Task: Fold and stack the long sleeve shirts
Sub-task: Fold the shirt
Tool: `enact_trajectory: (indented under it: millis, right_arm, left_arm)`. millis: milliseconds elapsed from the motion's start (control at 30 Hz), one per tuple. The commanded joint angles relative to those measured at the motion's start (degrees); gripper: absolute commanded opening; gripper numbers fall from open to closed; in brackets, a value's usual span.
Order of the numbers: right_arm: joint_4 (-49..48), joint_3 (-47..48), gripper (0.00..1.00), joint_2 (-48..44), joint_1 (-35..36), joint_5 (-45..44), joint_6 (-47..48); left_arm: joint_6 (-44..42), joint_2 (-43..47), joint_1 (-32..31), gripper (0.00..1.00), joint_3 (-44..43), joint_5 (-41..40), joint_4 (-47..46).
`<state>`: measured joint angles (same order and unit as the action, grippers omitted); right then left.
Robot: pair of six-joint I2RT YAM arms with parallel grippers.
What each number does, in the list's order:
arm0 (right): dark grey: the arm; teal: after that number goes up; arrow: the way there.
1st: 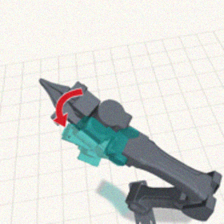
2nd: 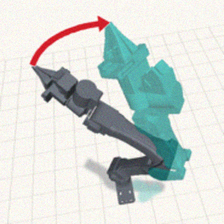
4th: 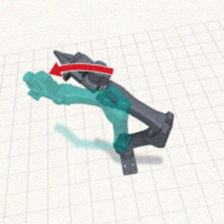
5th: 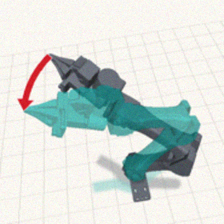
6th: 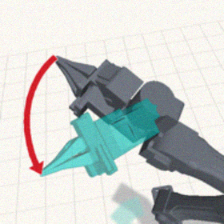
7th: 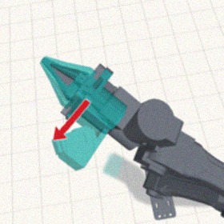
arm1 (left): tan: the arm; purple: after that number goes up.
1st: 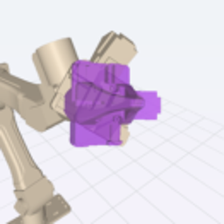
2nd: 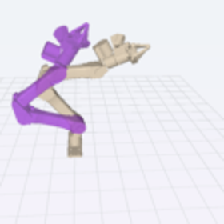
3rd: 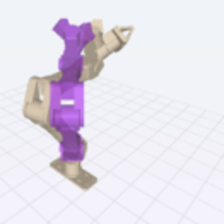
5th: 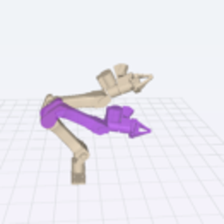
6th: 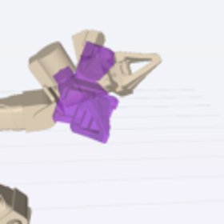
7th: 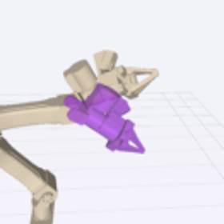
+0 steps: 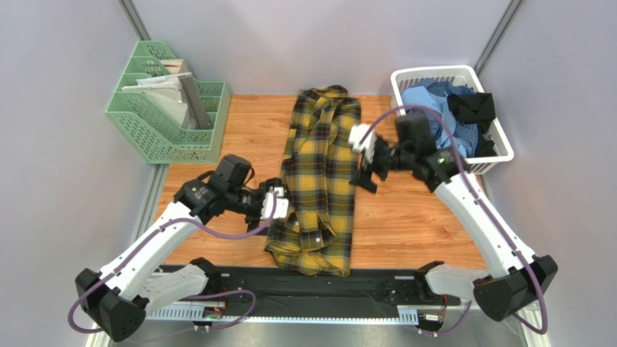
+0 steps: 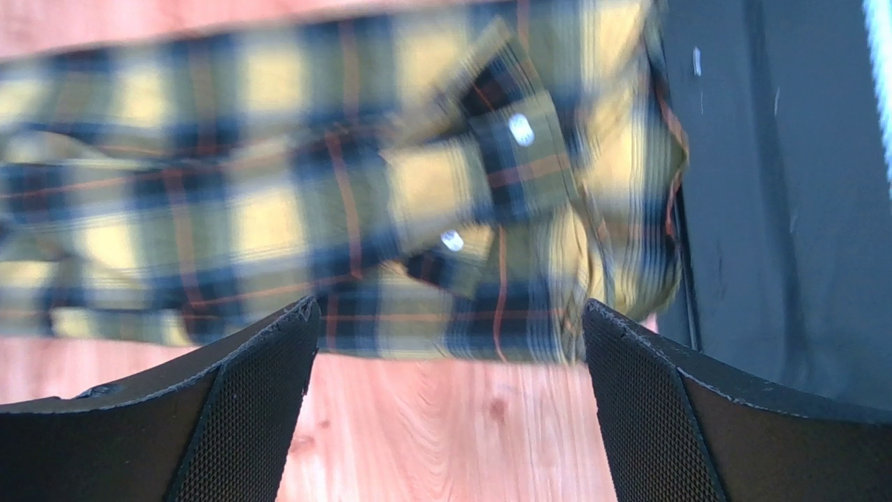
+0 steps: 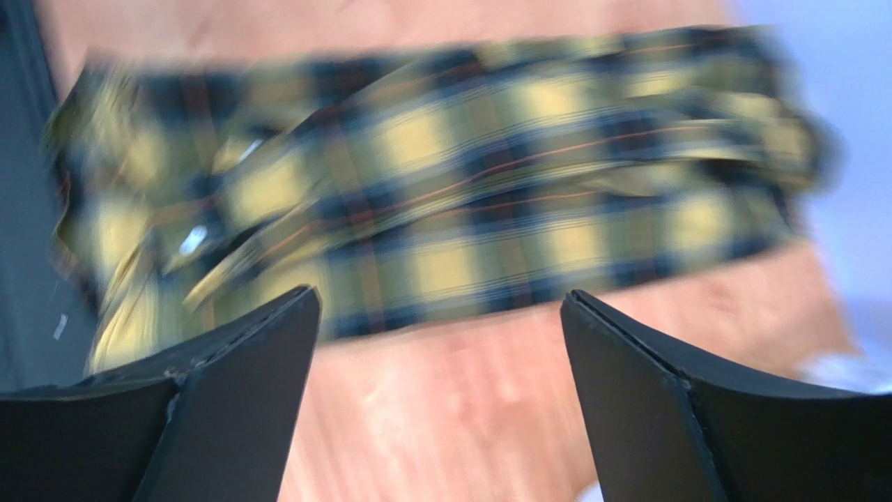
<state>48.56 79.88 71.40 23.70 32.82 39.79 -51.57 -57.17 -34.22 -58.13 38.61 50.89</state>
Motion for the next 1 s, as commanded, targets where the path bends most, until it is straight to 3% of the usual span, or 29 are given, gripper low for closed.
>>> enact_trajectory:
  millis: [0,100,233,467,833,867,900,967]
  right_arm:
    - [-5.1,-24.4,0.94,-7.0,10.1,2.7,18.6]
    - [-13.0,-39.2,0.98,-15.6,19.8,-4.3,25.3]
    - [-17.9,-50.0,1.00,-19.7,28.1,-8.5,27.5]
    - [-28.1,-56.6,0.93,-17.5,36.9,-13.2,28.8]
    - [-37.0,-62.3,0.43,-12.2,42.6,-18.9,32.2]
    - [-36.8,-62.1,0.38,-12.0,42.9,-18.9,32.2]
    - [-36.8,-61.8,0.26,-11.8,43.0,-18.9,31.8]
    - [-36.1,-61.0,0.17,-11.6,43.4,-19.0,30.2]
  left_arm:
    - [-25.0,4.0,-0.1,0.99,11.7,1.1,0.5]
    - [-30.9,5.2,-0.4,0.99,20.2,0.4,-1.6]
    - [-31.9,2.1,-2.1,0.96,23.8,-1.8,-6.4]
    - [-32.2,0.4,-8.0,0.90,30.0,-6.4,-14.3]
    - [-29.4,-4.4,-12.4,0.64,32.2,-10.3,-19.0]
    - [-29.5,-4.4,-13.0,0.60,32.4,-10.9,-18.9]
    - [-29.4,-4.3,-13.2,0.51,32.5,-11.0,-19.0]
    - [-28.4,-3.2,-14.2,0.37,32.4,-10.4,-18.5]
